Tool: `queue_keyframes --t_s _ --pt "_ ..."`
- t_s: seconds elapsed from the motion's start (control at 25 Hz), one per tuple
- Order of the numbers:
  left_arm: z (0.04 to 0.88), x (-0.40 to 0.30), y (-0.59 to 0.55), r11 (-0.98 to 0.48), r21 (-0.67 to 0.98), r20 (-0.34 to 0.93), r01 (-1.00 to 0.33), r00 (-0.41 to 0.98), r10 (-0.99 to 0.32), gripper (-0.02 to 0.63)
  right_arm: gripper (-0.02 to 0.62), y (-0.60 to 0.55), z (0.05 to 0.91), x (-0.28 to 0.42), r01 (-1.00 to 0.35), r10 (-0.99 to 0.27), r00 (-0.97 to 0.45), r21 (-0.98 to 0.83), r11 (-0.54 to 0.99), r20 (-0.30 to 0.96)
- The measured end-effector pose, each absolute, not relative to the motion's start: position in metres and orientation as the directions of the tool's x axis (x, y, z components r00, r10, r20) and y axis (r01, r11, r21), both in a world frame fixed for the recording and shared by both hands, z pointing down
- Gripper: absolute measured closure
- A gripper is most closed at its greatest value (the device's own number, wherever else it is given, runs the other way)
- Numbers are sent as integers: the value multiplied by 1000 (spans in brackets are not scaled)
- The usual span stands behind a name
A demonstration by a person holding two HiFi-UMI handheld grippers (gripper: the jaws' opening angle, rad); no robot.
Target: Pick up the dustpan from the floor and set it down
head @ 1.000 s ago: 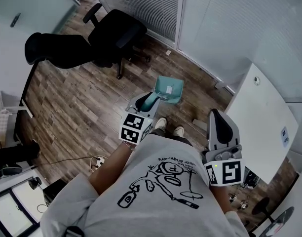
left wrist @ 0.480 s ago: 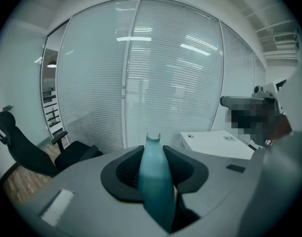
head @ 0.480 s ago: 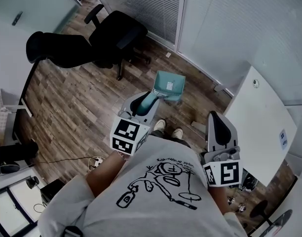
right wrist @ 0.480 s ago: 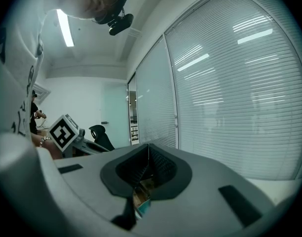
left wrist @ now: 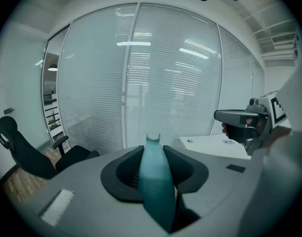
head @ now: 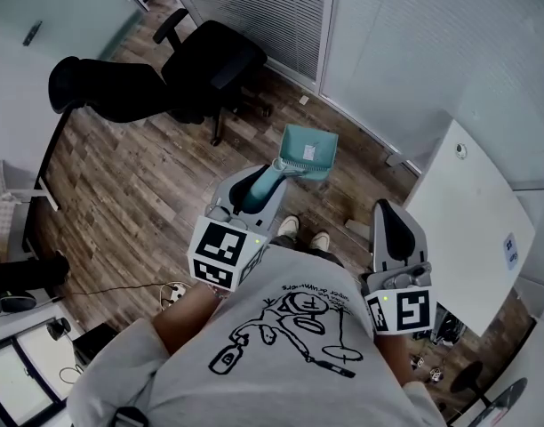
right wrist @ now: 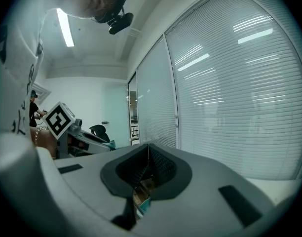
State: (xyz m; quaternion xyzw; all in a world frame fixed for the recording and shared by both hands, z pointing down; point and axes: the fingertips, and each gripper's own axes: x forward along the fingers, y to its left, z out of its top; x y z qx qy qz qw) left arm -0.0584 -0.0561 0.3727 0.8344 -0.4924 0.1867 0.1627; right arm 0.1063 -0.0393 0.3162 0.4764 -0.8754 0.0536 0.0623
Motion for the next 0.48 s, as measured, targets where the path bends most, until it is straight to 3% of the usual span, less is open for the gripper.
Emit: queue_keyframes --t_s 0.48 --pt "380 -56 -57 -473 100 473 -875 460 -751 488 591 -37 313 104 -841 -829 -538 -31 540 153"
